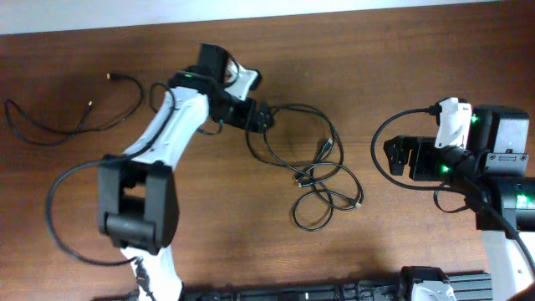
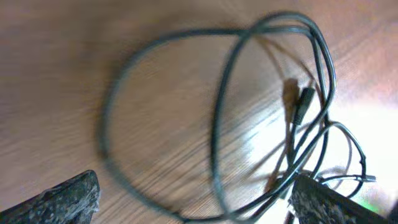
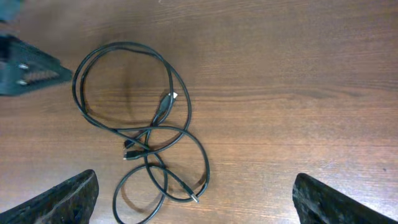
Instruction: Untangle cables
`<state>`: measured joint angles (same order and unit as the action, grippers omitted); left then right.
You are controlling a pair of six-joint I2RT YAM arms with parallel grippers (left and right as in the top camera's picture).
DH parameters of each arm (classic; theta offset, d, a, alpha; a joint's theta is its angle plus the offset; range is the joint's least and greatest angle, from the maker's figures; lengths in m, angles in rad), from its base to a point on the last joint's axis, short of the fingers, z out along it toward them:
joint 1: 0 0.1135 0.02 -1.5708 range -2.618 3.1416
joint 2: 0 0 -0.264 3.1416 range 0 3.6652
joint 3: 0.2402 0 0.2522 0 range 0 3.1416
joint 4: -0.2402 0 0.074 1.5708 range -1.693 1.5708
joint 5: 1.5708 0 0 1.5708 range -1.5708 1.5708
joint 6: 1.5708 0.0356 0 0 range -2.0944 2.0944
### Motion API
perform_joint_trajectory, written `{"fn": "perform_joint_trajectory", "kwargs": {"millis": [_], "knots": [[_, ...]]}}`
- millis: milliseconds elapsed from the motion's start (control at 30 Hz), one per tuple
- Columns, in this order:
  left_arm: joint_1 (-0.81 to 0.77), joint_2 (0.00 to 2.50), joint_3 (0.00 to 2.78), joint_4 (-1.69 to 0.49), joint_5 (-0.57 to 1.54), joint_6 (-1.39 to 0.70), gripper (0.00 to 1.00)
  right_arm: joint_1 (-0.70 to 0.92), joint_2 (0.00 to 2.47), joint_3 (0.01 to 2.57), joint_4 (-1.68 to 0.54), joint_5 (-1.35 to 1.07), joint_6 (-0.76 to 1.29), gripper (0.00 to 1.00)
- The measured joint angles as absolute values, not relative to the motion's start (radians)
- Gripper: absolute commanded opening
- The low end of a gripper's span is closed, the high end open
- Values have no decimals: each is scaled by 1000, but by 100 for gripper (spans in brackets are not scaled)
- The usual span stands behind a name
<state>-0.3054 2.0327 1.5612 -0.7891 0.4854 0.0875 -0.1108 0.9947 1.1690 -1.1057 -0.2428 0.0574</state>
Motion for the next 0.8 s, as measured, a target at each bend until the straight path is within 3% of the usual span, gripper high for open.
{"fn": "perform_joint_trajectory", "kwargs": {"millis": [33, 67, 133, 167, 467, 800], "knots": [[-326, 2053, 1561, -780, 497, 88, 93, -111, 995, 1169, -1109, -242, 57, 99], [-349, 2066, 1560, -774, 504, 88, 76, -111, 995, 1169, -1110, -240, 57, 99], [-384, 2077, 1559, -770, 514, 88, 20, -111, 995, 1169, -1111, -239, 57, 99], [-400, 2080, 1559, -763, 517, 91, 0, -111, 995, 1169, -1111, -239, 57, 99], [-458, 2081, 1593, -755, 536, 94, 0, -111, 995, 1169, -1138, -235, 57, 99], [-466, 1895, 2017, -703, 723, 162, 0, -111, 995, 1169, -1129, -262, 57, 99]]}}
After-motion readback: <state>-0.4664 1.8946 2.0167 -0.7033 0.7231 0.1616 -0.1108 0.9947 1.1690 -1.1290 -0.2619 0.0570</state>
